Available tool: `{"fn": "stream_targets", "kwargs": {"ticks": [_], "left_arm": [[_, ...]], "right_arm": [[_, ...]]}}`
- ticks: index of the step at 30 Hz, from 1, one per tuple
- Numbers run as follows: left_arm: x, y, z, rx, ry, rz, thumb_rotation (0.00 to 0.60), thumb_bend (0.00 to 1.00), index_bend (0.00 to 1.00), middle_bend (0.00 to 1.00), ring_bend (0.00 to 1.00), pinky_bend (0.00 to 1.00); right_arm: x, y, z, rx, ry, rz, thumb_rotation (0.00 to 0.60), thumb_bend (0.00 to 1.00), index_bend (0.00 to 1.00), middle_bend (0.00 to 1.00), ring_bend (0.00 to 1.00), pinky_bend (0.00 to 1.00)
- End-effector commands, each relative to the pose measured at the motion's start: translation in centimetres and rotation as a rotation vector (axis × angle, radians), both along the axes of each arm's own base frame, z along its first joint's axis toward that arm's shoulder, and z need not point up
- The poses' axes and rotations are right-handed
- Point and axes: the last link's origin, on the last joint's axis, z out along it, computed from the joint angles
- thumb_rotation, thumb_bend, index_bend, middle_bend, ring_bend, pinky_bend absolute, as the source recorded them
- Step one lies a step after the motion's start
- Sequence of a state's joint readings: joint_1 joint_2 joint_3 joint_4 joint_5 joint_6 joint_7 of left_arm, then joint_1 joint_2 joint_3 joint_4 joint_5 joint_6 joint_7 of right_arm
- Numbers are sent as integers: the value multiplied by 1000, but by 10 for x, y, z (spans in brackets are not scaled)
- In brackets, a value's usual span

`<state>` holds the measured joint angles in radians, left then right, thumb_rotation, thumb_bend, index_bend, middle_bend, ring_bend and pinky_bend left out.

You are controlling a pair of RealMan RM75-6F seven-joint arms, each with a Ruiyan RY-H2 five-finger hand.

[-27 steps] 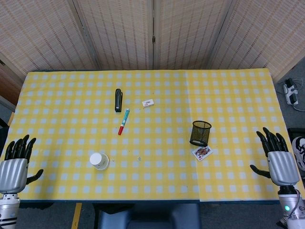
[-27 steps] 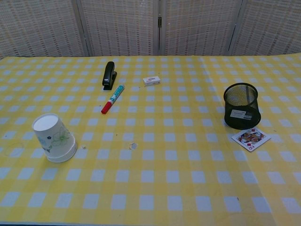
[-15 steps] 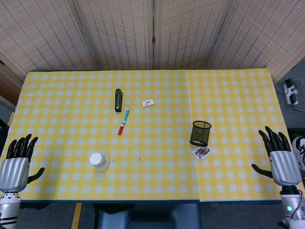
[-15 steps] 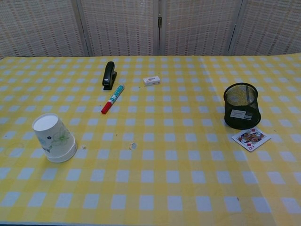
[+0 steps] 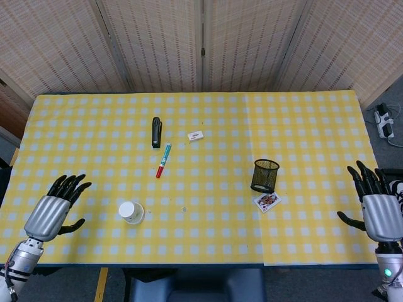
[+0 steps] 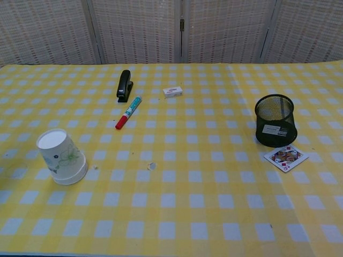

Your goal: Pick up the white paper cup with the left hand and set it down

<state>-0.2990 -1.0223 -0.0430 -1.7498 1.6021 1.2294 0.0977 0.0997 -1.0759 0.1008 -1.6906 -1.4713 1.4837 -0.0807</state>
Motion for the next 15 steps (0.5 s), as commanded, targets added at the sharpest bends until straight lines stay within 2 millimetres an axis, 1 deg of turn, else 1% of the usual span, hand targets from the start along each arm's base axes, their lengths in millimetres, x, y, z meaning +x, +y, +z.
{"fn": "stream_targets", "kwargs": {"ticks": [1,6,15], "left_arm": [[12,3,-5,-97,17,-39,600,268,169,85,77,1],[25,8,-18,-167,25,-86,600,268,167,85,76,1],[40,18,-42,-222,62,-162,600,271,165,85,71,1]], "right_arm": [[0,0,0,2,-2,0,600,58,0,0,81,0],[0,-1,0,7,-4,3,600,58,0,0,80,0],[-1,-1,-1,11,-10,5,600,58,0,0,81,0]]}}
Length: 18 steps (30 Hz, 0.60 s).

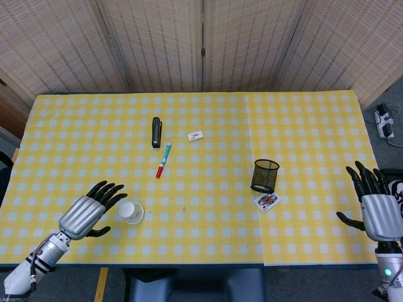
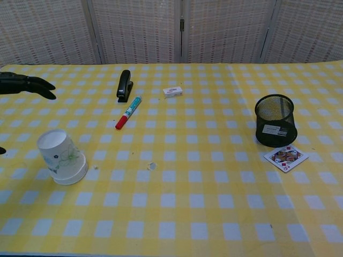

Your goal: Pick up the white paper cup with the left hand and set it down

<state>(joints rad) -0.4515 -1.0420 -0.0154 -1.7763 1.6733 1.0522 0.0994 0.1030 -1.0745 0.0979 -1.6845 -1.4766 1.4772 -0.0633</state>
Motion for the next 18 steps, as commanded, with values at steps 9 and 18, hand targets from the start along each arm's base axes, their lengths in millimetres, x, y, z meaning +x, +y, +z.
{"fn": "stream_targets", "kwargs": {"ticks": [9,18], "left_arm": [[14,8,-25,-62,39,-38,600,331,194,85,71,1],[17,19,-37,-84,67,-26,600,357,204,85,65,2]], "right_arm": [[-2,0,0,4,-7,-1,600,58,0,0,83,0],[-4,0,0,7,-11,-3,600,58,0,0,81,0]]}}
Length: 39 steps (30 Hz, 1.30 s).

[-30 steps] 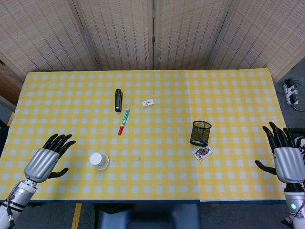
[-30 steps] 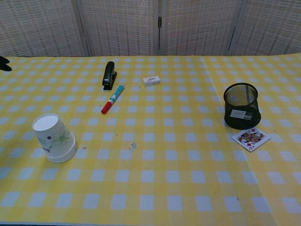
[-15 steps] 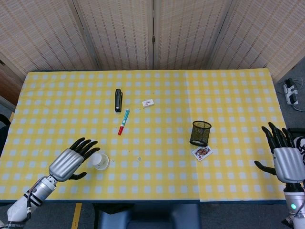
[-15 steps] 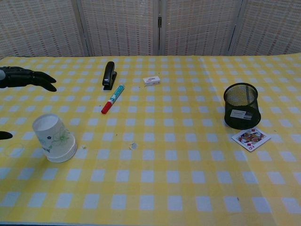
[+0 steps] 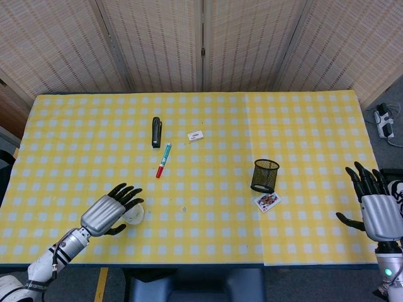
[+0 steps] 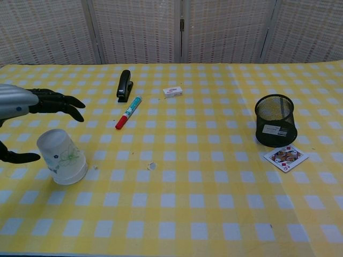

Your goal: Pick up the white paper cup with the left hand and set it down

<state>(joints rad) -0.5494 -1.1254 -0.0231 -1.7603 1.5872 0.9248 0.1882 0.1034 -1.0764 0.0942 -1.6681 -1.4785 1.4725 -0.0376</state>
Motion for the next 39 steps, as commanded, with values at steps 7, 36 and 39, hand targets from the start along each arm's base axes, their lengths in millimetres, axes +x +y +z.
{"fn": "stream_targets", "kwargs": {"ticks": [7,36,39], "left_arm": [[1,10,-7,-15,31,27,600,360,222,85,64,2],[-10,12,-5,15,32,77,600,411,288,85,66,5],[-11,12,-7,21,24,79,600,411,293,85,67,5]], "right_arm": [[-2,-1,-1,6,-3,-4,600,58,0,0,83,0],[-3,-2,-3,17,-6,-12,600,58,0,0,82,0],[-3,-2,-3,19,-6,-11,600,58,0,0,82,0]]}}
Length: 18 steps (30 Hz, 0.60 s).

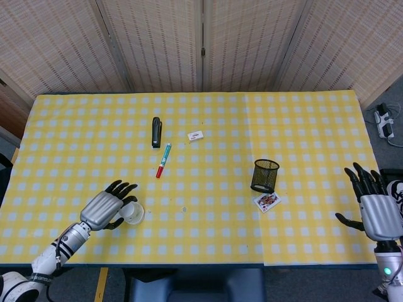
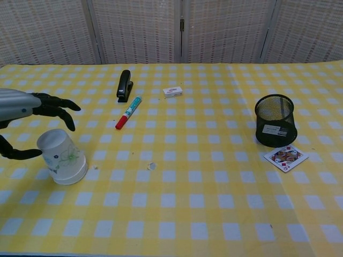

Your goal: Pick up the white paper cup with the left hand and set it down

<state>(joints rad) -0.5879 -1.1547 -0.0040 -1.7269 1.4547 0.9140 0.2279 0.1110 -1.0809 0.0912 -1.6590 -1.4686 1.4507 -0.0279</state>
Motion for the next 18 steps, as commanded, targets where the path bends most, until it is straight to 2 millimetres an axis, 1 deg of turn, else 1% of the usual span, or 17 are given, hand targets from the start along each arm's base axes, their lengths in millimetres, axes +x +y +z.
{"fn": "stream_targets", "kwargs": {"ticks": [1,11,18], "left_arm": [[-1,0,-1,6,-8,0,600,412,298,85,68,6],[-4,-1,-4,24,-34,-1,600,412,328,96,81,12],[-4,0,-4,37,-59,-8,600,411,386,135,108,28]], "right_arm": [[0,0,0,1,0,1,600,58,0,0,82,0],[1,0,-1,2,2,-3,600,58,0,0,81,0],[2,0,-1,1,3,-2,600,58,0,0,82,0]]}}
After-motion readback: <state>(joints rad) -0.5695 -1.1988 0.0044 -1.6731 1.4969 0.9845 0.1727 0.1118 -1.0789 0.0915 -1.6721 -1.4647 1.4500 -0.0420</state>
